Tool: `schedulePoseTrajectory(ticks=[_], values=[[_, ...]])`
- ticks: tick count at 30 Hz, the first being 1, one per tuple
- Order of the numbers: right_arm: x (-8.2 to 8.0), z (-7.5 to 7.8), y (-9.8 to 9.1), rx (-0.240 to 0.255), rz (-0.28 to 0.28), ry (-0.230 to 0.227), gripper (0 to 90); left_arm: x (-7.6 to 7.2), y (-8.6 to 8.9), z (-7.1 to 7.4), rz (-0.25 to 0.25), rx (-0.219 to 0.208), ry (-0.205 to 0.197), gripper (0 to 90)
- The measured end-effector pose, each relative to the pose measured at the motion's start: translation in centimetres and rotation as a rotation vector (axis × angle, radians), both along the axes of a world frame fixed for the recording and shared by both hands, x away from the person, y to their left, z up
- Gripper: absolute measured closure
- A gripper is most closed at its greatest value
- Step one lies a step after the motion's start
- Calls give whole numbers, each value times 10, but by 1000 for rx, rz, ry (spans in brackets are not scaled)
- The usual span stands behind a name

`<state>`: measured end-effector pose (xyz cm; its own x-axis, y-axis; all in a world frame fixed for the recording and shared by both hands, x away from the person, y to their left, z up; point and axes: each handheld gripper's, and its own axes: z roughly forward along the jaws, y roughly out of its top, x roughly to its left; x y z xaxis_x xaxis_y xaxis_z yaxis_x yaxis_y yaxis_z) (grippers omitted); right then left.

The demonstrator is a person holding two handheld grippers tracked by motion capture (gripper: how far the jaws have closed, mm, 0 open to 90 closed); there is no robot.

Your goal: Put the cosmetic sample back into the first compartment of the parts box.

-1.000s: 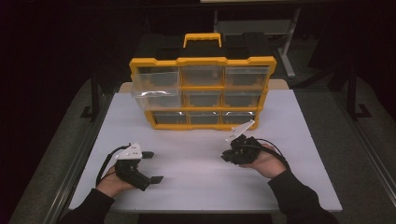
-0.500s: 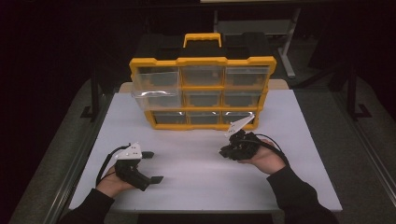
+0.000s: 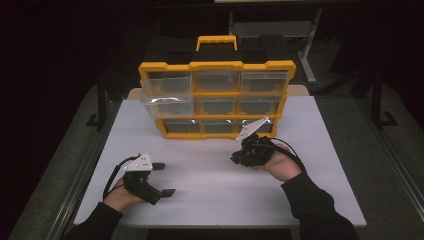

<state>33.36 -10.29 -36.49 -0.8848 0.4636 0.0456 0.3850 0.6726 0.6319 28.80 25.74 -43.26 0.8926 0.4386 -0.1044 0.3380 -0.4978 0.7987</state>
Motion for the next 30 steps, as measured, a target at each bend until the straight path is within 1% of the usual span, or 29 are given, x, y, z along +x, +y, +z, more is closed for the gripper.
schedulePoseTrajectory(ticks=[9, 21, 23, 30], values=[[4, 9, 5, 1, 8, -10, 788, 0, 0, 0, 1, -4, -1, 0], [11, 27, 10, 10, 13, -26, 789, 0, 1, 1, 4, -11, -1, 0], [12, 30, 10, 13, 12, -23, 789, 0, 1, 1, 4, -12, 0, 0], [15, 40, 13, 15, 18, -39, 789, 0, 1, 1, 3, -13, -1, 0]])
